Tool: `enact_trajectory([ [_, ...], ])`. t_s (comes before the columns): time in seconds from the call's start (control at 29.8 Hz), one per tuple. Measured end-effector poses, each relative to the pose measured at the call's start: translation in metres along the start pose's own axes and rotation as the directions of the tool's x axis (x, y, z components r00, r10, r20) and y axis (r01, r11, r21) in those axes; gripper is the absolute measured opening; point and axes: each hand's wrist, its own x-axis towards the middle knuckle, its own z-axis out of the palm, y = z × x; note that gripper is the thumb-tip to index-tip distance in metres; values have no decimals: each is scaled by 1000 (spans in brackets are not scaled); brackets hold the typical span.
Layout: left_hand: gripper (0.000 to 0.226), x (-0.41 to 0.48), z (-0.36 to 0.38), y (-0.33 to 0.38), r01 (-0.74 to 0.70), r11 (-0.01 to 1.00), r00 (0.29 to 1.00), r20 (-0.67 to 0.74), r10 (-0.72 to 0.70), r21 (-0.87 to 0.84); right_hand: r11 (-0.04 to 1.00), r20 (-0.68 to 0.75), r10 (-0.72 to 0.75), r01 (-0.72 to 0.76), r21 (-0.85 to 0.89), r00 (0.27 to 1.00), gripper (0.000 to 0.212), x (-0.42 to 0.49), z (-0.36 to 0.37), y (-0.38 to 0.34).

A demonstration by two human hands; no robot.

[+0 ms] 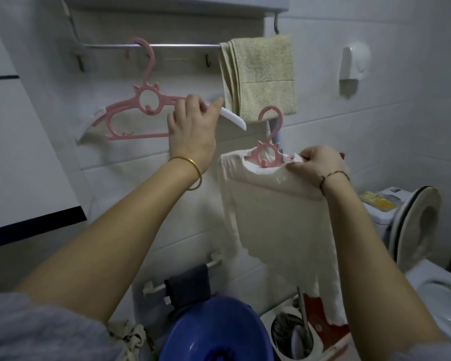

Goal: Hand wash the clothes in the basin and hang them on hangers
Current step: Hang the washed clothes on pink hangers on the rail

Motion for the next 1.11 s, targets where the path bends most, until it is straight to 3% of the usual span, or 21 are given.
enact_trajectory([
  [0.2, 39, 27, -2, 0, -37, 983, 989, 147, 10, 181, 995, -64, -13, 6, -103, 998, 34, 18, -11, -44],
  [0.44, 30, 32, -9, -3, -29, 989, 984, 178, 3, 148, 989, -155, -65, 43, -140, 986, 30, 32, -16, -77],
  [0.57, 26, 29, -11, -9, -29, 993, 985, 173, 9, 110, 986, -199, -103, 74, -148, 975, 39, 40, -17, -96],
  [0.81, 38, 26, -19, -19, -39, 996, 984, 174, 24, 80, 973, -268, -187, 141, -182, 945, 23, 46, -29, -144],
  [1.11, 49, 22, -20, -35, 5, 995, 982, 188, -24, 103, 969, -293, -197, 140, -203, 936, 26, 63, -35, -172],
])
